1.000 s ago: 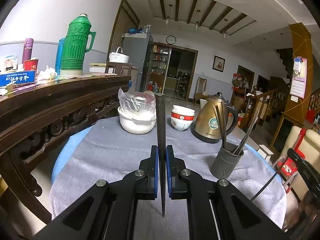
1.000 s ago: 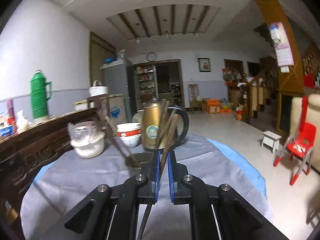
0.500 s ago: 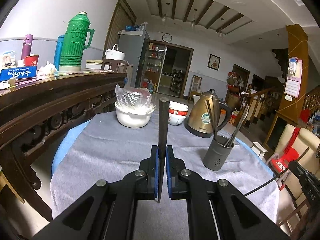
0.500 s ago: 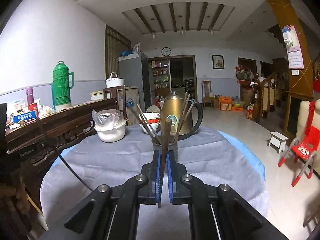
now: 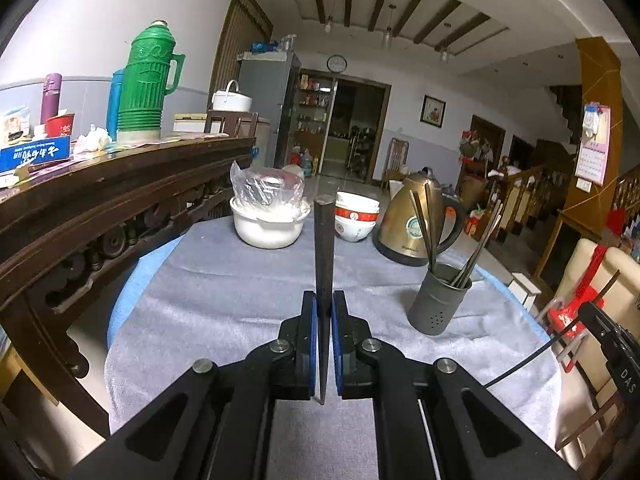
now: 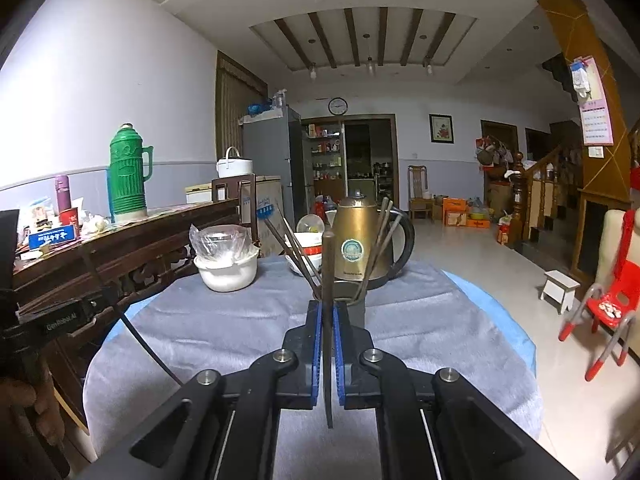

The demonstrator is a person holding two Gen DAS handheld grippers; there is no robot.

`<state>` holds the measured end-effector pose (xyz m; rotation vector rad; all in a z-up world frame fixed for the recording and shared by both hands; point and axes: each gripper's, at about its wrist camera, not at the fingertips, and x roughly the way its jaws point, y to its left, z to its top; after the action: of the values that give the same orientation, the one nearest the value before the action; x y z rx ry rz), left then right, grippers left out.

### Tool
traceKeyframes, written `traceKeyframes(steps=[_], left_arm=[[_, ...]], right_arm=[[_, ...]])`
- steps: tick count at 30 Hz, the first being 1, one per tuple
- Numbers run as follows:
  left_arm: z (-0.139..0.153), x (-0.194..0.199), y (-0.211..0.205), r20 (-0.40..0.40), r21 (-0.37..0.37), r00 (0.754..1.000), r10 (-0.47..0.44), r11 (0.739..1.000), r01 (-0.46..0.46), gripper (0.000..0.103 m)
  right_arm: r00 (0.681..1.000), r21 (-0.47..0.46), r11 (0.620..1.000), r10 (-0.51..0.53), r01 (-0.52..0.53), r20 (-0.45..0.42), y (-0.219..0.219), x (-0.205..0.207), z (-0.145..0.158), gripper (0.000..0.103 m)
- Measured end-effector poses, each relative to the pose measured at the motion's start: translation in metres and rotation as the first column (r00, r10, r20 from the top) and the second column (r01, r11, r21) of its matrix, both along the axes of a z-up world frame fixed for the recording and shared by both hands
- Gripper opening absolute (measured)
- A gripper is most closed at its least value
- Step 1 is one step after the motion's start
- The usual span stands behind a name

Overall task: Organize utensils
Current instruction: 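Bring both held chopsticks above the grey cup opening, then lower both chopsticks into the grey cup and open both tools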

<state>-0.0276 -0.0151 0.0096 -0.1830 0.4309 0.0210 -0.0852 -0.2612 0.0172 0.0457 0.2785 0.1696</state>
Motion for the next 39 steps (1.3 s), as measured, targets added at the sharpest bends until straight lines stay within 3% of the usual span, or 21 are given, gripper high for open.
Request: traceKeyframes(steps=[10, 16, 24, 31, 39], left_arm=[[0.021, 0.020, -0.011, -0.051, 0.001, 0.999, -0.014, 1.000, 0.014, 0.007], [0.043, 0.027, -0.005, -0.022, -0.135, 0.996, -0.090, 0.987, 0.086, 0.007], [0.088, 0.042, -0.007, 0.086, -0.217, 0.987, -0.137, 0.964, 0.153, 0.007], [0.130, 0.064, -0.029, 0.179, -0.216, 0.966, -0.186, 0.951, 0.223, 0.007], [0.140, 0.106, -0.063, 0.167, -0.190, 0.954, -0.251, 0.941, 0.281, 0.007]], right_arm=[[1.000, 0.006, 1.000, 0.012, -0.012, 0.020, 0.006, 0.005, 0.016, 0.006], [0.999, 0.052, 0.998, 0.020, -0.021, 0.034, -0.001, 0.013, 0.034, 0.006], [0.994, 0.120, 0.993, 0.006, -0.019, 0.109, -0.022, 0.028, 0.079, 0.006], [0.987, 0.121, 0.993, -0.017, -0.003, 0.162, -0.026, 0.056, 0.117, 0.006], [0.995, 0.120, 0.993, -0.017, 0.005, 0.100, -0.029, 0.113, 0.121, 0.006]])
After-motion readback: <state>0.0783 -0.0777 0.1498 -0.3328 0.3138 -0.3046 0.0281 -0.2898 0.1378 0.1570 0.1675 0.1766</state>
